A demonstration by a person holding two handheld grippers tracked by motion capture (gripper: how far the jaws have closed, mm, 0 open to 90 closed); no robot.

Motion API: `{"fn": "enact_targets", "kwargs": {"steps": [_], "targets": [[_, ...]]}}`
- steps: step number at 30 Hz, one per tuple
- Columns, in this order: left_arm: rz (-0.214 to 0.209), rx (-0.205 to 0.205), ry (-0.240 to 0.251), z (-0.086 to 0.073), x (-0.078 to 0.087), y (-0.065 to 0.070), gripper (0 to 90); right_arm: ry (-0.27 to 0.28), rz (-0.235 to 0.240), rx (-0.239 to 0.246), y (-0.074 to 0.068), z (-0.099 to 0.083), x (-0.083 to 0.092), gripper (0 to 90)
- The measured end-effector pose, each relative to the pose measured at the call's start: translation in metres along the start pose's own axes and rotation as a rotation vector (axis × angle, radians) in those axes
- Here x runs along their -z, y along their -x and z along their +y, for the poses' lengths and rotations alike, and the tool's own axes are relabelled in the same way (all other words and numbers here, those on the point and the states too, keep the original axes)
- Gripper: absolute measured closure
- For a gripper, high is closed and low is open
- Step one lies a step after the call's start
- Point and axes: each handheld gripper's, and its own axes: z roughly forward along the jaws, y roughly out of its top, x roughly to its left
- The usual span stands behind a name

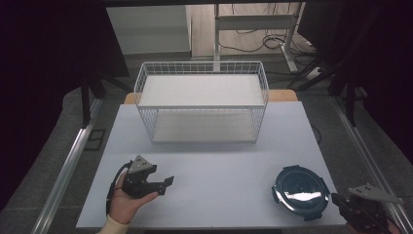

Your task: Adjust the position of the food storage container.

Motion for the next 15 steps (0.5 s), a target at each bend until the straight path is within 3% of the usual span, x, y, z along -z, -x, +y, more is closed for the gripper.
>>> {"fn": "enact_targets", "kwargs": {"steps": [5, 7, 15], "targets": [[0.004, 0.0, 0.0, 0.0, 0.0, 0.0, 24.3, -0.085, -0.036, 0.019, 0.003, -0.005, -0.014, 89.6], [0.005, 0.002, -0.005, 0.0, -0.001, 0.0, 24.4, -0.11, -0.026, 0.026, 0.001, -0.006, -0.019, 89.6], [0.005, -0.003, -0.013, -0.001, -0.004, 0.0, 24.4, -0.139, -0.019, 0.022, 0.001, -0.009, -0.026, 89.7]]}}
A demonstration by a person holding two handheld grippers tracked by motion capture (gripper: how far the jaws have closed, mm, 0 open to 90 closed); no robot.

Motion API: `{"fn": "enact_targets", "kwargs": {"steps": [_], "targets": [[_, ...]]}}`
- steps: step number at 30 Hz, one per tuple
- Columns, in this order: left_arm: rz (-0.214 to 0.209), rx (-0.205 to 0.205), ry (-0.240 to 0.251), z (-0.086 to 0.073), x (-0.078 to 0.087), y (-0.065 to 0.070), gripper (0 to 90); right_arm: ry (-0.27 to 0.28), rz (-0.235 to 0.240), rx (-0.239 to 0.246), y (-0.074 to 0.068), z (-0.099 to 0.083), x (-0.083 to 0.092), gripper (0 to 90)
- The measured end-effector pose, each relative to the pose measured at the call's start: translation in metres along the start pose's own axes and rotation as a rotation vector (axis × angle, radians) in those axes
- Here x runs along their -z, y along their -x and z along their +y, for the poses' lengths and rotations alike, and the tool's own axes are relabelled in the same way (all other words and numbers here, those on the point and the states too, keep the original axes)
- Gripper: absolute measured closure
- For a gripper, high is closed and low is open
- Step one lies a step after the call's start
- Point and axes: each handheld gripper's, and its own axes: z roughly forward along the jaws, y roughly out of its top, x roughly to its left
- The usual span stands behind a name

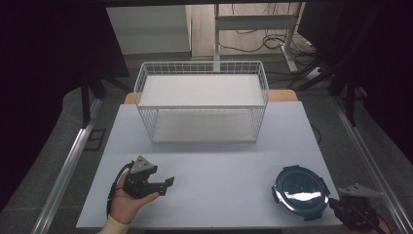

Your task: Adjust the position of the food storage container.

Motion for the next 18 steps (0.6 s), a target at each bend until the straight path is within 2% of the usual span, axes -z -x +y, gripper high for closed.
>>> {"fn": "enact_targets", "kwargs": {"steps": [6, 18], "targets": [[0.002, -0.003, -0.004, 0.0, -0.001, 0.001, 24.5, -0.054, 0.017, 0.032, -0.006, -0.002, -0.012, 89.7], [0.003, 0.0, -0.01, -0.001, -0.002, 0.0, 24.5, -0.037, 0.061, 0.069, -0.023, 0.006, -0.02, 89.8]]}}
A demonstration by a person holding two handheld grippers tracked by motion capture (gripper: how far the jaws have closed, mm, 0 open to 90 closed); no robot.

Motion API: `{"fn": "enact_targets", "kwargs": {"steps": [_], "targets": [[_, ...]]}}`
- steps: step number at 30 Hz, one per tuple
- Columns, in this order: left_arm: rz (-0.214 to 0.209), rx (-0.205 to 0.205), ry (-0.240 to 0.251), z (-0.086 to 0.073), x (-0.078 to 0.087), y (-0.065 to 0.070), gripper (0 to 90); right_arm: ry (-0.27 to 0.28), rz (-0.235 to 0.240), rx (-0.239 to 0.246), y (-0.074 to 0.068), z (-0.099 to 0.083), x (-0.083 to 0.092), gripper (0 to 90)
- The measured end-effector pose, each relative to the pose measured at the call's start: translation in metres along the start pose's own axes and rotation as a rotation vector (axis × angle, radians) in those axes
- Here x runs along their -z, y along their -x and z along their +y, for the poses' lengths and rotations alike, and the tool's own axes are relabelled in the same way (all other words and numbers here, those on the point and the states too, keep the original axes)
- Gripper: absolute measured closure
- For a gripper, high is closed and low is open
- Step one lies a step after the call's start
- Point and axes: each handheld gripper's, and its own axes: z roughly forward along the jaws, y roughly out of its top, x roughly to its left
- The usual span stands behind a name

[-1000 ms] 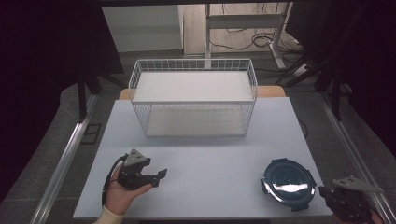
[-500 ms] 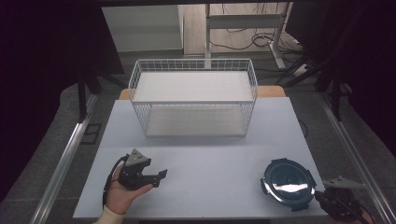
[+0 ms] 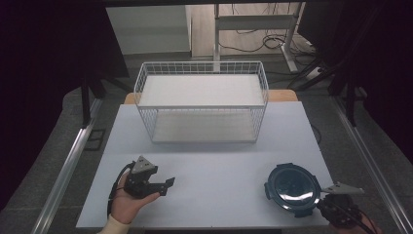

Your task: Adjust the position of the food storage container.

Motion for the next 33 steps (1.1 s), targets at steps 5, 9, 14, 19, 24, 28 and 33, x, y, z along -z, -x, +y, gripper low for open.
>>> {"fn": "enact_targets", "kwargs": {"steps": [5, 9, 14, 19, 24, 28, 33], "targets": [[0.002, 0.0, -0.005, 0.0, -0.001, 0.0, 24.6, 0.011, 0.022, 0.021, -0.006, 0.006, -0.004, 89.8], [0.003, 0.001, -0.005, 0.0, -0.001, 0.0, 24.5, 0.015, 0.028, 0.037, -0.011, 0.011, -0.007, 89.8], [0.005, -0.001, -0.006, 0.0, -0.002, 0.0, 24.6, 0.022, 0.027, 0.052, -0.018, 0.019, -0.012, 89.8], [0.005, -0.002, -0.002, 0.0, -0.001, -0.001, 24.6, 0.038, 0.031, 0.07, -0.026, 0.028, -0.016, 89.8], [0.006, -0.003, 0.0, 0.0, 0.0, -0.002, 24.6, 0.056, 0.034, 0.084, -0.03, 0.03, -0.019, 89.8], [0.012, -0.003, -0.001, 0.0, -0.001, -0.001, 24.4, 0.063, 0.031, 0.113, -0.032, 0.032, -0.021, 89.8], [0.014, 0.002, -0.002, 0.0, -0.001, -0.001, 24.3, 0.08, 0.022, 0.149, -0.034, 0.038, -0.024, 89.9]]}}
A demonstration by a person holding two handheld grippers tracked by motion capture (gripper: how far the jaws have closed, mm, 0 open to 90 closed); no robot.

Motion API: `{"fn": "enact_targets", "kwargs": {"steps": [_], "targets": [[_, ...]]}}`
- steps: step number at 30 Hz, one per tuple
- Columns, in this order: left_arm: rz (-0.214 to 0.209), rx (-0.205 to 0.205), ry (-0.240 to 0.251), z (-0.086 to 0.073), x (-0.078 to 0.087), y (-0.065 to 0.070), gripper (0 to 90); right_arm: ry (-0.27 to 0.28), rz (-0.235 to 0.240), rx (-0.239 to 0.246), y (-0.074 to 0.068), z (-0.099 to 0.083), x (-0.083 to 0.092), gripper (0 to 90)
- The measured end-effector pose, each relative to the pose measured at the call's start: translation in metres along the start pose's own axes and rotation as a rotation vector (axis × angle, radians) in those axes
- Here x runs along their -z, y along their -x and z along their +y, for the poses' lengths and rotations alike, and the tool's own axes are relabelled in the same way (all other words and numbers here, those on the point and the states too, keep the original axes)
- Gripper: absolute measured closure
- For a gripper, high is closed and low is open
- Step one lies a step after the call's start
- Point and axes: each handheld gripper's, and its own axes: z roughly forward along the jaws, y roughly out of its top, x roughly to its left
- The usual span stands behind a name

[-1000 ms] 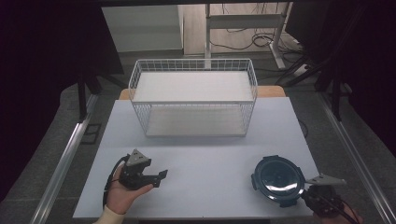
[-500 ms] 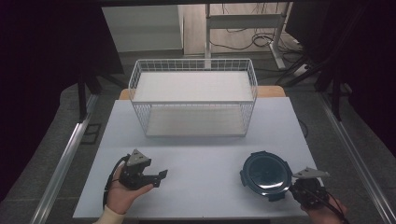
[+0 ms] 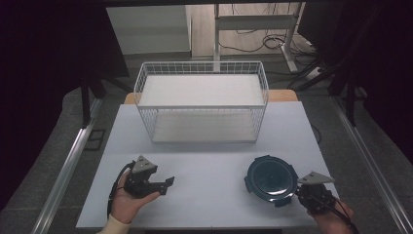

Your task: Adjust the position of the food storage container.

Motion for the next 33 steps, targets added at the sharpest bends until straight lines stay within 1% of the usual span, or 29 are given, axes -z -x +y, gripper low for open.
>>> {"fn": "enact_targets", "kwargs": {"steps": [7, 9, 11, 17, 25, 30, 33], "targets": [[0.002, 0.0, 0.0, 0.0, 0.0, -0.001, 24.4, 0.015, 0.006, 0.044, -0.007, 0.013, -0.007, 89.9], [0.003, 0.0, -0.001, 0.0, 0.0, -0.001, 24.4, 0.016, 0.017, 0.054, -0.01, 0.016, -0.01, 89.9], [0.003, 0.001, -0.001, 0.0, 0.0, -0.001, 24.4, 0.016, 0.035, 0.075, -0.016, 0.021, -0.013, 89.9], [0.006, 0.004, 0.002, 0.0, 0.001, -0.002, 24.4, 0.023, 0.055, 0.109, -0.03, 0.036, -0.019, 89.9], [0.005, 0.005, 0.001, 0.001, 0.001, -0.003, 24.5, 0.04, 0.069, 0.14, -0.045, 0.055, -0.028, 89.9], [0.006, 0.006, 0.001, 0.0, 0.001, -0.004, 24.4, 0.037, 0.088, 0.155, -0.056, 0.064, -0.033, 90.0], [0.006, 0.003, 0.002, 0.0, 0.001, -0.004, 24.5, 0.034, 0.099, 0.173, -0.063, 0.069, -0.037, 89.9]]}}
